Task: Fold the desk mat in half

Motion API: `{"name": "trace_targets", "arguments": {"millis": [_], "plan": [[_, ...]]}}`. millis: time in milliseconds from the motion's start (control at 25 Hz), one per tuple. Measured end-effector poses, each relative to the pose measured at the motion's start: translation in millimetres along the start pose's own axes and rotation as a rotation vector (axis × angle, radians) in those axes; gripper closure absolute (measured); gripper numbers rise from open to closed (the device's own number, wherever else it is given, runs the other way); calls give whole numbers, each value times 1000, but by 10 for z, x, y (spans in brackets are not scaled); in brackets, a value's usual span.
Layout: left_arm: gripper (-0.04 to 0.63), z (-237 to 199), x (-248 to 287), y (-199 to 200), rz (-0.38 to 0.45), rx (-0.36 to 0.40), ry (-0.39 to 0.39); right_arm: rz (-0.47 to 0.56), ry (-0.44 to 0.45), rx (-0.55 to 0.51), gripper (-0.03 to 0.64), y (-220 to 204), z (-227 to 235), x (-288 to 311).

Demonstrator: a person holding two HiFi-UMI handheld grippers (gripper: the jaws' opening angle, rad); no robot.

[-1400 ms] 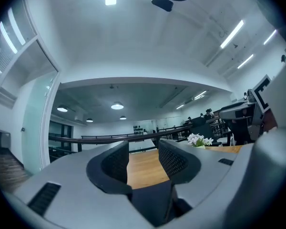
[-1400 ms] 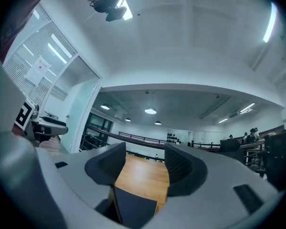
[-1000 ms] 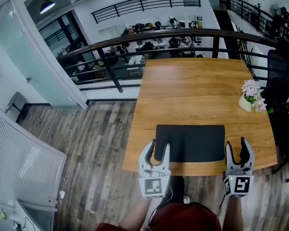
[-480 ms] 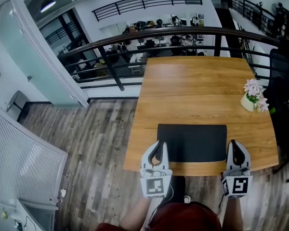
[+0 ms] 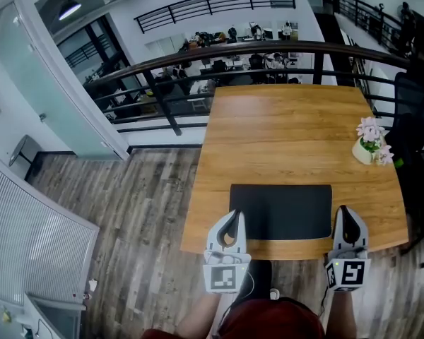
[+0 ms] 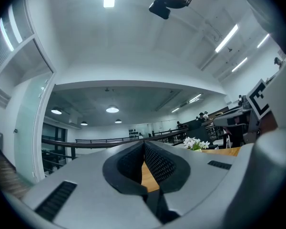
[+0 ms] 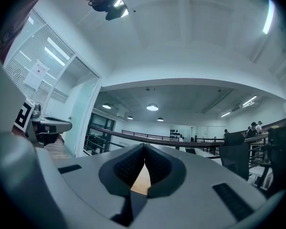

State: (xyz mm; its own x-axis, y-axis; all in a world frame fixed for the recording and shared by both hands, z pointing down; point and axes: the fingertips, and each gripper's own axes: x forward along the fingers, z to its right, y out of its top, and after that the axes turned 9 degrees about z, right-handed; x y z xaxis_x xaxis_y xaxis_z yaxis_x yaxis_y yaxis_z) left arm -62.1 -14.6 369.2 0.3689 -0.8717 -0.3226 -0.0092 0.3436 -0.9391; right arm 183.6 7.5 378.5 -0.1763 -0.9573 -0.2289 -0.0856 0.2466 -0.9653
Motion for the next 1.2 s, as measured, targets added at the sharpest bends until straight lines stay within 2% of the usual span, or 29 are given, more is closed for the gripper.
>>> {"name": "trace_targets", "arguments": {"millis": [240, 480, 720, 1200], "plan": [[575, 35, 19, 49, 21, 10, -4, 10, -30, -7, 606, 45, 71, -17], [575, 57, 10, 44, 37, 8, -7, -18, 4, 43, 606, -82, 47, -15], [575, 85, -65, -87, 10, 23, -14, -37, -5, 44, 606, -166, 69, -63], [575, 111, -63, -86, -3, 13, -6, -56, 5, 36, 606, -201, 154, -108]]}}
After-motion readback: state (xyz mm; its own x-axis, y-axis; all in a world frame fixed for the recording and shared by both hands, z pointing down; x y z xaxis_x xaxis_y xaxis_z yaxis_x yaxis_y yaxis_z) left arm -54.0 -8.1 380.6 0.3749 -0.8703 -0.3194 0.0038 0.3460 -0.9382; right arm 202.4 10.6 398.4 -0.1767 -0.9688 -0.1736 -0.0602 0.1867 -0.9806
